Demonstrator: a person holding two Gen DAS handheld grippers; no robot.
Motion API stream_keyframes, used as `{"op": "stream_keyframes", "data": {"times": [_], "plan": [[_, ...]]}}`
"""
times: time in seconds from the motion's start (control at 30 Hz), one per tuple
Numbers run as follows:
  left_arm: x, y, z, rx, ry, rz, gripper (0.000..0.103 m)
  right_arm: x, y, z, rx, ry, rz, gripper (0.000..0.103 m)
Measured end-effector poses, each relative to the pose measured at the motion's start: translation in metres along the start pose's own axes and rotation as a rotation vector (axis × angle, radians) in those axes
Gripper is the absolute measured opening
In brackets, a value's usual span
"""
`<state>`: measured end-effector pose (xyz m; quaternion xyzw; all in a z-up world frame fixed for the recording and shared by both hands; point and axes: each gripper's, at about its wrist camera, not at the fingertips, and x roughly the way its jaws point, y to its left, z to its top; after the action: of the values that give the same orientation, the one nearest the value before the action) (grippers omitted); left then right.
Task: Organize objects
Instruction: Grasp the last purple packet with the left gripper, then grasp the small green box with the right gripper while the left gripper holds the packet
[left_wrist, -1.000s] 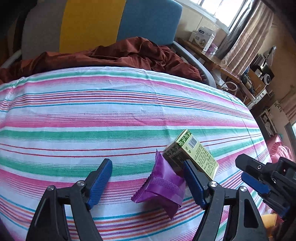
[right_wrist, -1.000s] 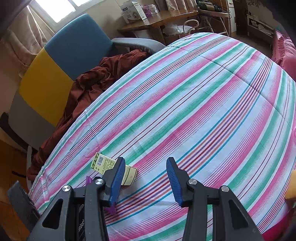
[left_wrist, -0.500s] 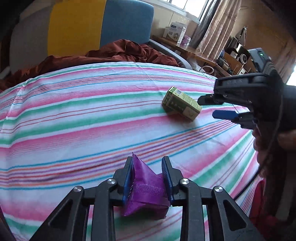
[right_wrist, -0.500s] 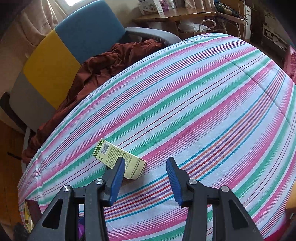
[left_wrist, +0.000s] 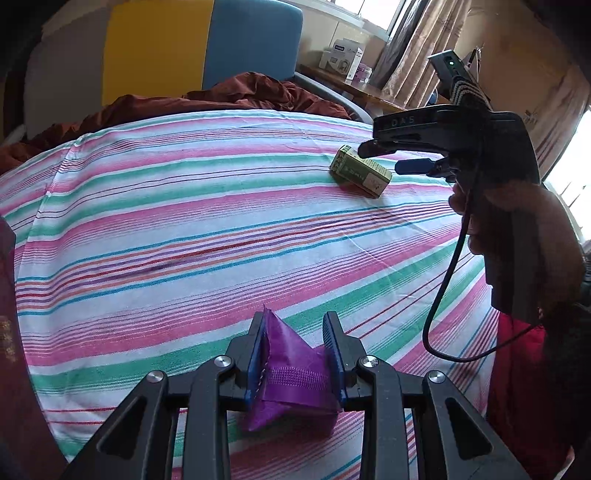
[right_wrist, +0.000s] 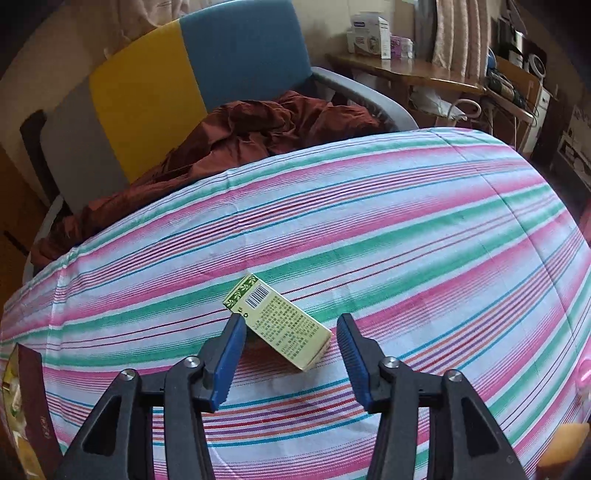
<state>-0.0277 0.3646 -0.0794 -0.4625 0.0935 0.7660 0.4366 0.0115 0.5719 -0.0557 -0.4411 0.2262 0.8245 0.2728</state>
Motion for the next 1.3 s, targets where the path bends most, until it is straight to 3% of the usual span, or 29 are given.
{"op": "stream_keyframes", "data": {"times": [0.1, 0.23, 0.43, 0.57, 0.63, 0.67, 0.7, 0.77, 0.8, 1.07, 1.2, 1.3], "plan": [[-0.003, 0.001, -0.002, 0.025, 0.004, 0.007, 0.031, 0.009, 0.009, 0.003, -0.064, 0.000, -0.021, 0.067], [-0.005, 0.004, -0.004, 0.060, 0.017, -0.021, 0.032, 0.019, 0.007, 0.008, -0.082, 0.008, -0.080, 0.067], [-0.012, 0.000, 0.002, 0.092, 0.010, 0.007, 0.033, 0.022, 0.004, 0.009, -0.087, 0.009, -0.080, 0.067], [-0.027, 0.005, 0.004, 0.060, -0.017, 0.000, 0.050, 0.028, 0.006, 0.010, -0.103, 0.023, -0.086, 0.067], [-0.037, 0.009, 0.005, 0.054, -0.033, 0.016, 0.052, 0.030, 0.007, 0.010, -0.110, 0.028, -0.088, 0.067], [-0.042, 0.011, 0.004, 0.051, -0.038, 0.023, 0.053, 0.030, 0.007, 0.010, -0.110, 0.030, -0.070, 0.065], [-0.048, 0.015, 0.003, 0.045, -0.038, 0.032, 0.053, 0.030, 0.007, 0.010, -0.107, 0.036, -0.053, 0.051], [-0.058, 0.021, -0.001, 0.029, -0.026, 0.054, 0.053, 0.031, 0.010, 0.008, -0.113, 0.055, -0.052, 0.032], [-0.063, 0.024, -0.004, 0.021, -0.019, 0.059, 0.053, 0.031, 0.011, 0.007, -0.118, 0.063, -0.054, 0.030], [-0.079, 0.028, -0.039, -0.091, 0.071, -0.012, 0.051, 0.017, 0.026, 0.001, -0.145, 0.063, 0.000, 0.029], [-0.061, 0.016, -0.039, -0.155, 0.119, -0.060, 0.051, 0.012, 0.029, 0.001, -0.147, 0.062, 0.010, 0.029], [-0.049, 0.006, -0.030, -0.178, 0.113, -0.036, 0.052, 0.007, 0.033, 0.001, -0.161, 0.045, 0.021, 0.029]]}}
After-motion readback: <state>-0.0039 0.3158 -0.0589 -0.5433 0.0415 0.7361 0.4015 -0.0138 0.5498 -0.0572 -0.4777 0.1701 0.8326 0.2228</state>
